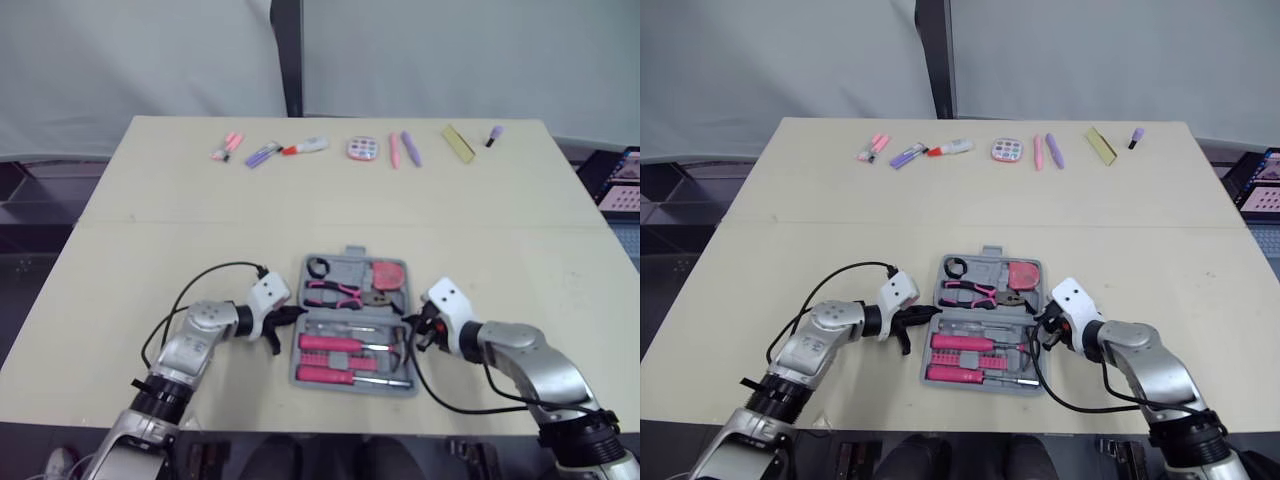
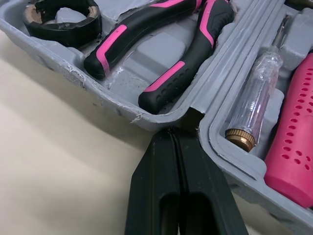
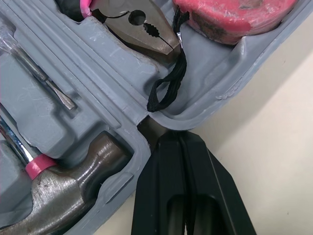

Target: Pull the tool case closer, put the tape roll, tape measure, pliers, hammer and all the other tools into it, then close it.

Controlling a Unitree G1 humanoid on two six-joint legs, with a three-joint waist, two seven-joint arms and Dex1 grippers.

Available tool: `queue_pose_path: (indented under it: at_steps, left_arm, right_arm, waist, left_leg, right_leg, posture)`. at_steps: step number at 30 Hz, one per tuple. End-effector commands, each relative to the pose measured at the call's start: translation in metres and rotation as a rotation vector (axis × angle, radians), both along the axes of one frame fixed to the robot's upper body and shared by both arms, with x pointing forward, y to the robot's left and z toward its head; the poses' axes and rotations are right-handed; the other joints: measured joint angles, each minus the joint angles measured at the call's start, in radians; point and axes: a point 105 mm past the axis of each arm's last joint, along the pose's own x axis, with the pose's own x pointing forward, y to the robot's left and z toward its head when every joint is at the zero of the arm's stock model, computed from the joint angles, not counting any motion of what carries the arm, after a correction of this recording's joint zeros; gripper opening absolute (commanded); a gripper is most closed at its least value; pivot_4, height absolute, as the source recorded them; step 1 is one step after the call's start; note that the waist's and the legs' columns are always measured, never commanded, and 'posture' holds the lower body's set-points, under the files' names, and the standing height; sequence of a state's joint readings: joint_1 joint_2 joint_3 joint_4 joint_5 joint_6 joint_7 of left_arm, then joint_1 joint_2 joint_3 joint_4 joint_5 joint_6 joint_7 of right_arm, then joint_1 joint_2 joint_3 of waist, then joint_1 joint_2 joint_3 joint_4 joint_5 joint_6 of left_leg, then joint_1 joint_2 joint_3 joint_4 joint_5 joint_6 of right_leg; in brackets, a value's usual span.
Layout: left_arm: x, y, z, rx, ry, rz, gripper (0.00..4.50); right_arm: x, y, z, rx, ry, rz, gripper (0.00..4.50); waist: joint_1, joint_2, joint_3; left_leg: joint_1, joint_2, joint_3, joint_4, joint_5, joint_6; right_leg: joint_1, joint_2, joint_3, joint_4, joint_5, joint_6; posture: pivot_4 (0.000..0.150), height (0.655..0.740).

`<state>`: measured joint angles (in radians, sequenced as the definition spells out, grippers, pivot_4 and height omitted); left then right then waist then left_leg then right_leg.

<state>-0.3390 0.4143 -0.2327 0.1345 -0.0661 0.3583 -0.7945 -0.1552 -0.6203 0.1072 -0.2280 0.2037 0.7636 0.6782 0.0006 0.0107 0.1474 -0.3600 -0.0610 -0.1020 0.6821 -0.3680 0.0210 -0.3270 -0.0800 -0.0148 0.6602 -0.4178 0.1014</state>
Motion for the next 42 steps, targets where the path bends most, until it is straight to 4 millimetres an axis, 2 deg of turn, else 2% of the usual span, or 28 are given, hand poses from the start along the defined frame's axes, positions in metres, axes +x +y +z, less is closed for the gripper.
queue_pose_path:
  at_steps: [1,12,20,42]
  left_arm:
    - [-0.015,-0.016,-0.004,-0.016,0.021,-0.063,0.00]
    - [-0.037,-0.012,-0.006,-0.016,0.054,-0.053,0.00]
    - [-0.044,-0.009,-0.008,-0.010,0.071,-0.043,0.00]
    - [-0.058,-0.004,-0.009,-0.004,0.098,-0.027,0.00]
  right_arm:
    - [-0.009,0.021,0.011,0.058,-0.013,0.109,0.06]
    - [-0.023,0.029,0.012,0.071,0.024,0.166,0.06]
    - [-0.033,0.030,0.009,0.076,0.048,0.176,0.06]
    - [-0.039,0.034,0.006,0.089,0.072,0.187,0.06]
  waist:
    - [0.000,0.000,0.000]
    - [-0.001,0.000,0.000]
    - [0.000,0.000,0.000]
    - [-0.001,0.000,0.000]
  left_leg:
    - [0.000,0.000,0.000,0.000,0.000,0.000]
    - [0.000,0.001,0.000,0.000,0.000,0.000]
    - [0.000,0.001,0.000,-0.001,0.000,0.000]
    - [0.000,0.001,0.000,-0.001,0.000,0.000]
  right_leg:
    - [0.000,0.000,0.000,0.000,0.000,0.000]
    - [0.000,0.000,0.000,-0.002,0.000,0.000]
    - [0.000,0.000,0.001,-0.002,0.000,0.000]
    - [0.001,0.000,0.001,-0.005,0.000,0.000]
  posture:
    - [0.150,0.7134]
    - [0.150,0.7134]
    - [0.150,0.7134]
    - [0.150,0.7134]
